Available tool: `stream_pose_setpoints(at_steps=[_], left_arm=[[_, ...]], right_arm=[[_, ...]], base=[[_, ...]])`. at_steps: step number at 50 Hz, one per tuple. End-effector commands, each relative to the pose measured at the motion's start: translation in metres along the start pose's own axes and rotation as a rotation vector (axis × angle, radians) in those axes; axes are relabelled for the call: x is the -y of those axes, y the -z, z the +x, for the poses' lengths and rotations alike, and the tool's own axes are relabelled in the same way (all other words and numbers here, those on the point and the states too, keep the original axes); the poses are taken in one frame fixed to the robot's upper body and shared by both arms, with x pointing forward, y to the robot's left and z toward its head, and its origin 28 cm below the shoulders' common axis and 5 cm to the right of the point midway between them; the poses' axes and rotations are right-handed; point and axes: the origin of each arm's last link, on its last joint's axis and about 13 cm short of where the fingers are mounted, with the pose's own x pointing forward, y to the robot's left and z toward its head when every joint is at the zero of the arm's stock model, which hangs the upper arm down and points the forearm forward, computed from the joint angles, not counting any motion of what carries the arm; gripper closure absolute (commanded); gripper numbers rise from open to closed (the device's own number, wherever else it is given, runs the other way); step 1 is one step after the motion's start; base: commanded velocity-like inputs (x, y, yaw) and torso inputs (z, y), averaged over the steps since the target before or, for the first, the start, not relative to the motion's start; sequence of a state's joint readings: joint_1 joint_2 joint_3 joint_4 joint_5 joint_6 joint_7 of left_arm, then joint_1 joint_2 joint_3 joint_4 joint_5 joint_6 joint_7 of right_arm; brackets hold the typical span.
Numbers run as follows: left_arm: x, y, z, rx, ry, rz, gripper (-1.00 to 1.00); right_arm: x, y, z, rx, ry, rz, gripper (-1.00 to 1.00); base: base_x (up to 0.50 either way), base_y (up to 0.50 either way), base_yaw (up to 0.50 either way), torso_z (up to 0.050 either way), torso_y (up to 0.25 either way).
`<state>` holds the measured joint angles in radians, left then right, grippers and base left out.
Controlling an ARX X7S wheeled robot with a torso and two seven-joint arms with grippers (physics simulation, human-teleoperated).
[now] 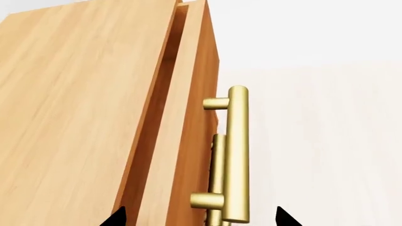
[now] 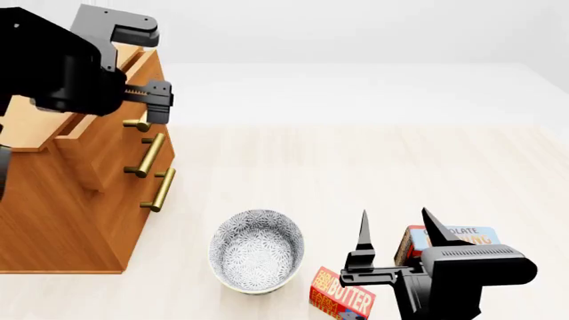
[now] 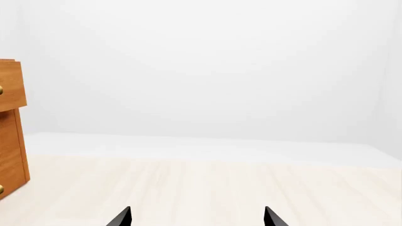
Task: Put the butter at the back in the top drawer of the cabinet and close it.
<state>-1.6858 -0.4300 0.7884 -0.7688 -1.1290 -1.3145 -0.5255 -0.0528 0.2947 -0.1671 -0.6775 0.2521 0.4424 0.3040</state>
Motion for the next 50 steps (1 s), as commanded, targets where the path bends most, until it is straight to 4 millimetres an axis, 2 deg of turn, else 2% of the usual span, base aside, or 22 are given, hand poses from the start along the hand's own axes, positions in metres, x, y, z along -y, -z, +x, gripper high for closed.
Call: stream_pose_setpoints(at_steps=[1,17,50], left_arm=[[-0.002,0.002,0.009,-0.029,-0.007,-0.010,-1.00],[-0.002,0.005,0.017,-0.091,0.091,-0.040,-1.00],[0.013,-0.003,-0.003,-0.093,0.335,-0.050,-1.00]], right_arm=[[0.000,0.000,0.000,0.001,0.000,0.000,-1.00],[0.000,-0.001,-0.001,0.004,0.001,0.000,-1.00],[0.001,-0.002,-0.001,0.007,0.002,0.003,-1.00]], base=[[0.00,0.00,0.00,0.000,0.000],[0.00,0.00,0.00,0.000,0.000],[0.00,0.00,0.00,0.000,0.000]])
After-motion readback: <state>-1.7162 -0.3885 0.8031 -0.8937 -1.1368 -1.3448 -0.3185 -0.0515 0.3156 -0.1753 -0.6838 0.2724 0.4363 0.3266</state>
